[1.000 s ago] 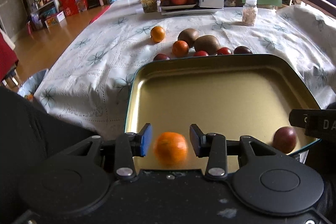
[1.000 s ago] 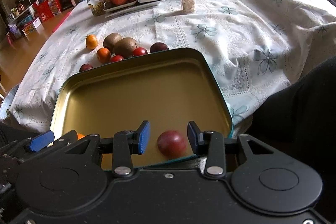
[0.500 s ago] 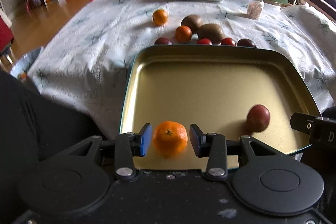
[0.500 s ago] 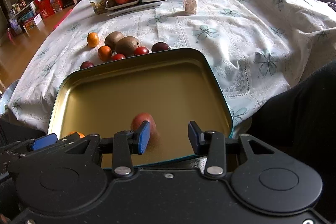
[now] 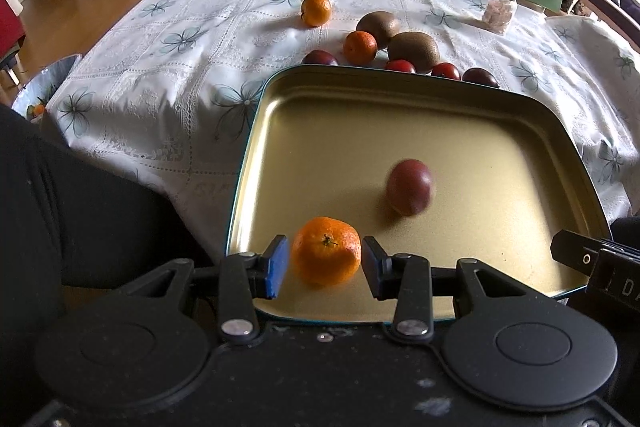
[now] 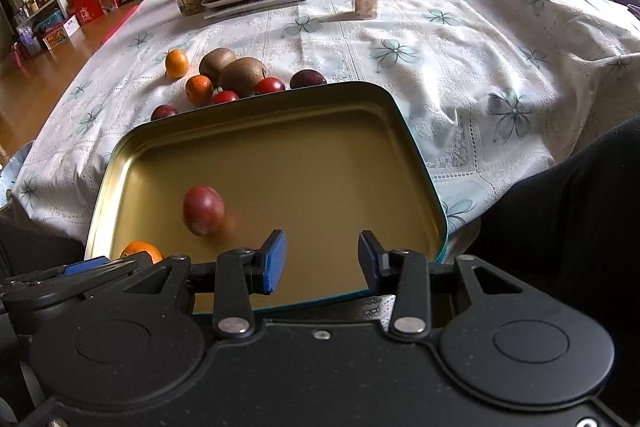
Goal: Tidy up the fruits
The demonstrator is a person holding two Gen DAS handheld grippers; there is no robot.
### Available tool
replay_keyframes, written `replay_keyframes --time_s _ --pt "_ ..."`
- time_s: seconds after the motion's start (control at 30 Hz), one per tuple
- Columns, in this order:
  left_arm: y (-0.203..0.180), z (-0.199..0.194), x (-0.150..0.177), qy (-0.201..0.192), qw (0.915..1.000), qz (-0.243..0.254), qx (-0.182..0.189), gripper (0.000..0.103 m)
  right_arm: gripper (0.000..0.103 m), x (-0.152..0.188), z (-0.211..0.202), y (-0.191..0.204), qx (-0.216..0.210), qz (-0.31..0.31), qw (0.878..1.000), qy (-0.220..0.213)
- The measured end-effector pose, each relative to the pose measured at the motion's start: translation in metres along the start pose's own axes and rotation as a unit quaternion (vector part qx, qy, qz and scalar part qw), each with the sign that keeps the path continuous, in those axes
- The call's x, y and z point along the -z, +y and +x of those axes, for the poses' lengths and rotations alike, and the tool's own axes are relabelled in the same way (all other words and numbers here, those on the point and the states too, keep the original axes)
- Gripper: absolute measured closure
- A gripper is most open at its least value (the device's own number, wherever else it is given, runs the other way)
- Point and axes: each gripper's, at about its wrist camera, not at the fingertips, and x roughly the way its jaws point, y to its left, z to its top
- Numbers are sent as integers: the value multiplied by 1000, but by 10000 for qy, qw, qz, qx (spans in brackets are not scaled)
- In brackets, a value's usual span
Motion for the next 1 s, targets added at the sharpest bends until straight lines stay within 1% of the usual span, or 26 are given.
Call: replay_keyframes --time_s 0.3,0.77,1.0 --pt "0 2 -1 63 10000 27 -21 61 54 0 2 0 12 -5 9999 102" --pt "0 5 -1 185 9998 18 -28 61 54 -1 14 -3 125 26 9984 558" --pt "-3 7 0 217 9996 115 -103 61 54 -2 15 -4 105 60 9981 599"
